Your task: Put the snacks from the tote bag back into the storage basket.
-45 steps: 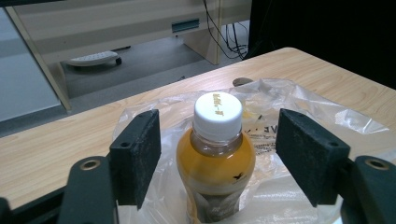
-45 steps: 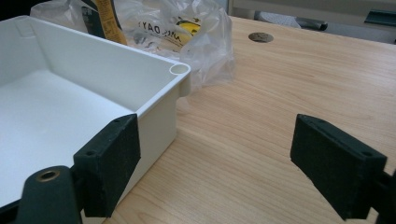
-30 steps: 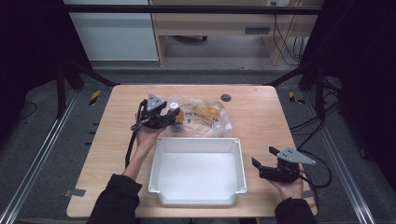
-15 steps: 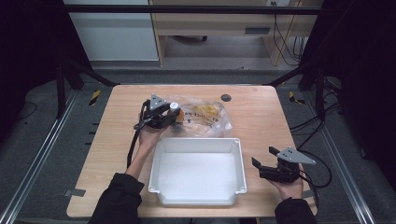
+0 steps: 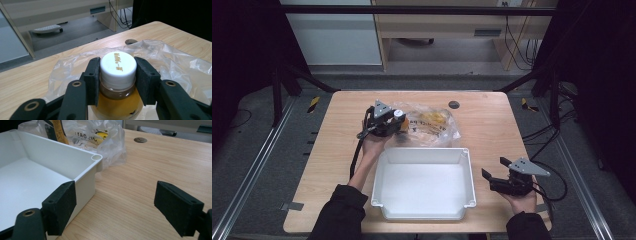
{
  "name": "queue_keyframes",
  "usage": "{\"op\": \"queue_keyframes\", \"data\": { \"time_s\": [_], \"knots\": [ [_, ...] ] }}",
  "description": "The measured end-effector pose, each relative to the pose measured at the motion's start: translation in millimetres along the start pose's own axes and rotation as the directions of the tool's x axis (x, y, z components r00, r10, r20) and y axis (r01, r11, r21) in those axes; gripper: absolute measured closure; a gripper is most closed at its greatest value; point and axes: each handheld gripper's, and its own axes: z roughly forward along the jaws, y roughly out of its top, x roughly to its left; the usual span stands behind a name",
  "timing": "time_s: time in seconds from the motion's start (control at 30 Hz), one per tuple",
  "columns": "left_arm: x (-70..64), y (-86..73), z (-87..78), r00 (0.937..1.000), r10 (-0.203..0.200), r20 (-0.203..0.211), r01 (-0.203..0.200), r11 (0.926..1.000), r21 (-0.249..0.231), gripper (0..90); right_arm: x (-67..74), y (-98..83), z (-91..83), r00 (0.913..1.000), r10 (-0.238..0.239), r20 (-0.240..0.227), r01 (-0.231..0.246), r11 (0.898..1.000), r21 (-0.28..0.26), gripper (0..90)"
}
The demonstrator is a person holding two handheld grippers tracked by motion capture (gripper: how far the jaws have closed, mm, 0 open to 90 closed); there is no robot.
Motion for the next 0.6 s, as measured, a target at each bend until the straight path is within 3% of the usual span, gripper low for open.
{"op": "queue_keyframes", "data": {
  "time_s": [0.3, 0.6],
  "knots": [
    [-0.1, 0.2, 1.0, 1.0, -0.006, -0.006, 0.006, 1.0, -0.005, 58.4, -1.1, 0.0, -0.2, 1.0, 0.006, 0.003, -0.006, 1.0, -0.001, 18.2],
    [-0.5, 1.2, -0.2, 0.9992, 0.0, -0.039, 0.0, 1.0, -0.004, 58.7, -1.0, 0.4, -0.6, 1.0, 0.008, 0.0, -0.008, 1.0, -0.004, 18.4]
  ]
}}
